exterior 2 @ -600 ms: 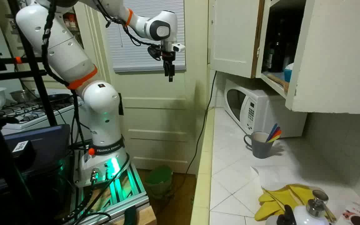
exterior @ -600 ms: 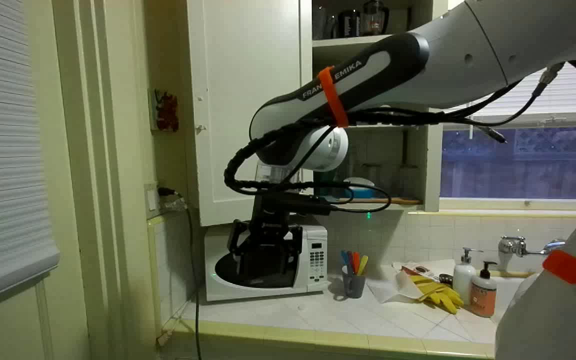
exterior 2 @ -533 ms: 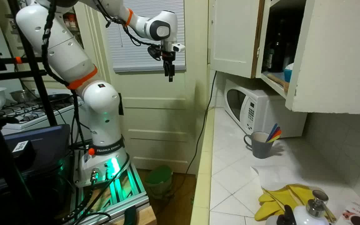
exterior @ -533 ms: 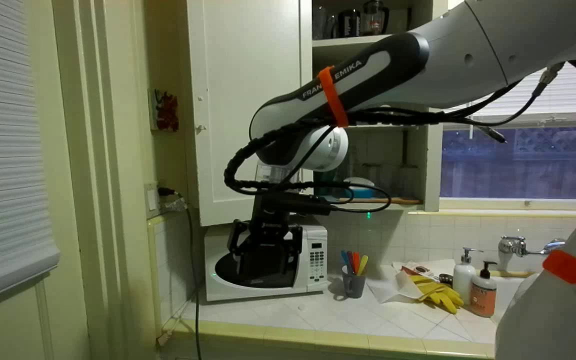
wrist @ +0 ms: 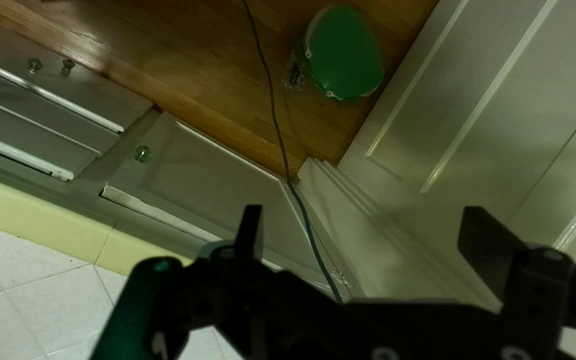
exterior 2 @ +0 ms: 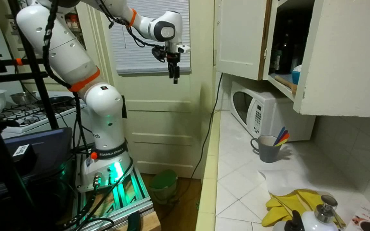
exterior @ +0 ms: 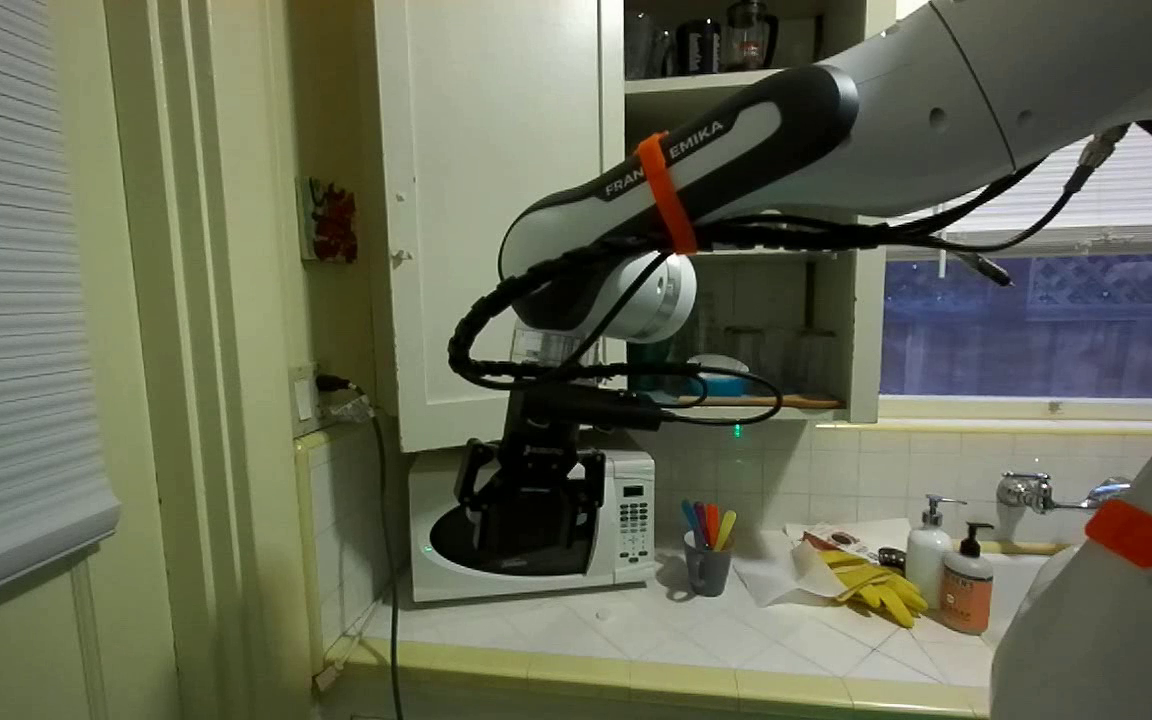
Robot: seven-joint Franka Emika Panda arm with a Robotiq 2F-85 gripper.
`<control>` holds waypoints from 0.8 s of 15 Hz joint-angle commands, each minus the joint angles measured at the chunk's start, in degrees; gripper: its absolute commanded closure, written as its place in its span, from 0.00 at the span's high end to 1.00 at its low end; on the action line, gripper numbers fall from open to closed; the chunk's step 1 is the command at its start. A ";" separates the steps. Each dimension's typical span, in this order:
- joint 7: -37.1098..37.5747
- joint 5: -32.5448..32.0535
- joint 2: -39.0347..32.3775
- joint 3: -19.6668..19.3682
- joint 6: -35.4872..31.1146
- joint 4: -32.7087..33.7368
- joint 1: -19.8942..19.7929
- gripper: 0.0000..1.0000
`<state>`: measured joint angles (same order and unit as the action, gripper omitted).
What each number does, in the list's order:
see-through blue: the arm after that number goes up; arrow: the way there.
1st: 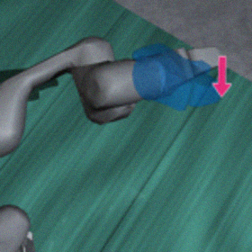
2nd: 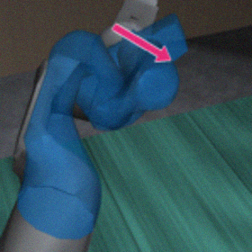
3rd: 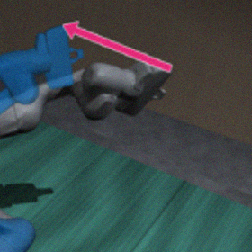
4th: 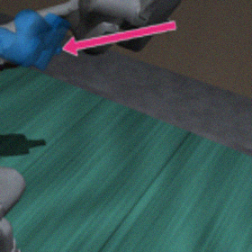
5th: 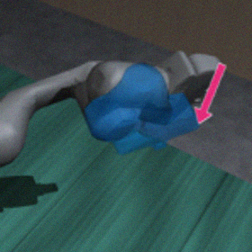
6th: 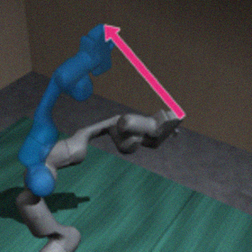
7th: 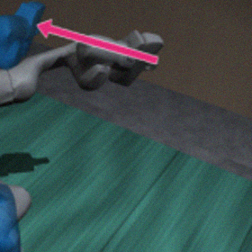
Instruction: Move the blue bowl to the counter
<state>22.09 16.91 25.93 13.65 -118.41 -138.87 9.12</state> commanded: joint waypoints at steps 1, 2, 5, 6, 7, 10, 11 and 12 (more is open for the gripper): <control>0.05 -0.08 -0.02 -0.11 0.12 0.09 0.09 1.00; 0.05 -0.08 -0.02 -0.11 0.12 0.09 0.09 1.00; 0.05 -0.08 -0.02 -0.11 0.12 0.09 0.09 1.00; 4.68 0.98 -0.46 0.36 -1.72 0.62 -0.97 1.00; 7.63 0.97 -0.84 0.46 -2.53 1.24 -1.91 1.00; 13.23 -0.24 -1.15 -0.28 -4.80 2.77 -4.81 1.00; 15.02 -0.52 -0.99 -0.56 -5.69 2.89 -5.80 1.00; 16.99 -0.95 -0.73 -0.81 -6.28 2.95 -6.81 1.00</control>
<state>33.49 16.78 25.69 13.18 -122.72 -136.92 4.88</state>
